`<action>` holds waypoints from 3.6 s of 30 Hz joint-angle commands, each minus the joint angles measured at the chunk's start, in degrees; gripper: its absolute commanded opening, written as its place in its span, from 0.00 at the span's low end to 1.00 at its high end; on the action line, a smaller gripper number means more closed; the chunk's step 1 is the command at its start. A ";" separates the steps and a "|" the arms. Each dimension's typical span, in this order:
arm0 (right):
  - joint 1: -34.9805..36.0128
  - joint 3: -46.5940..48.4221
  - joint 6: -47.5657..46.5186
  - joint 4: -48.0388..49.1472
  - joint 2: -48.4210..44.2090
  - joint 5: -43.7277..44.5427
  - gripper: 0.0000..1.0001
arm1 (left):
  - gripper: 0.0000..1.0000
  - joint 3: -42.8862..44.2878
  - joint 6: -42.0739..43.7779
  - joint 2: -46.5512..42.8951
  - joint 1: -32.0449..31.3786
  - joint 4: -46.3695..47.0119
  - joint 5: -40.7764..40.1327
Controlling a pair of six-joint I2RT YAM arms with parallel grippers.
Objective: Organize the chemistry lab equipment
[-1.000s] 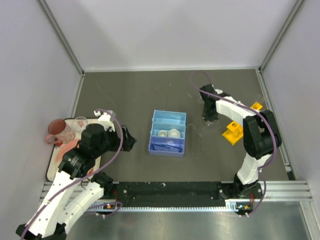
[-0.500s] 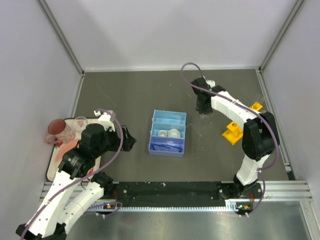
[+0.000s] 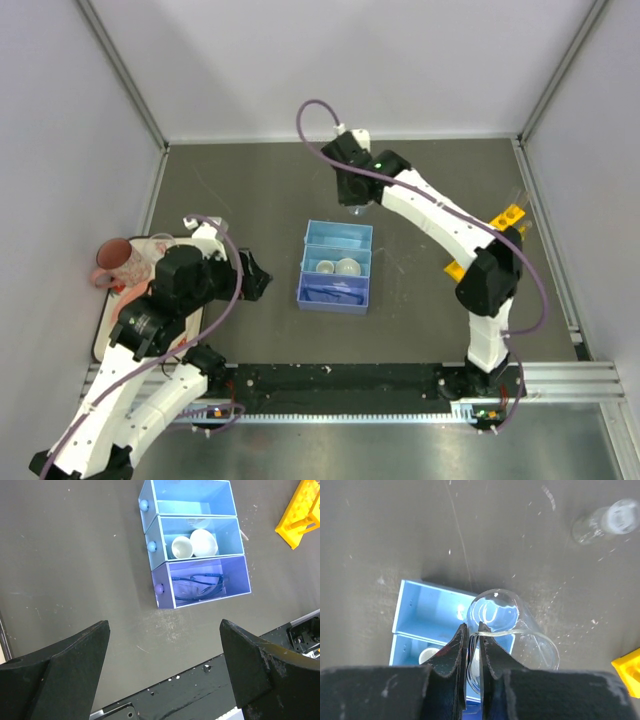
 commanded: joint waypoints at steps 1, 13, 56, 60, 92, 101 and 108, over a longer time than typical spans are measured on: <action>2.80 3.08 -0.05 -3.42 4.44 1.19 0.00 | 0.96 3.09 1.07 -0.52 -0.13 0.11 1.02; 4.39 -0.25 1.97 -2.37 9.46 1.19 0.00 | 0.96 3.00 1.07 -1.75 -0.13 -0.77 1.20; 1.75 -16.69 2.76 7.92 8.14 -1.63 0.25 | 0.96 2.56 0.98 -1.31 -0.13 -1.65 0.76; 1.84 -16.43 2.50 7.66 6.65 -1.10 0.26 | 0.96 2.47 0.98 -1.13 -0.13 -1.56 0.67; -15.03 7.02 -5.67 -4.47 2.07 1.36 0.65 | 0.96 1.51 1.16 0.54 -0.13 0.73 1.46; -19.95 13.10 -7.17 -2.81 13.66 -1.70 0.87 | 0.96 0.89 2.13 2.03 -0.13 1.96 1.63; -22.15 14.07 -6.91 -1.31 19.56 -3.03 0.88 | 0.96 0.28 2.48 2.91 -0.13 2.40 2.51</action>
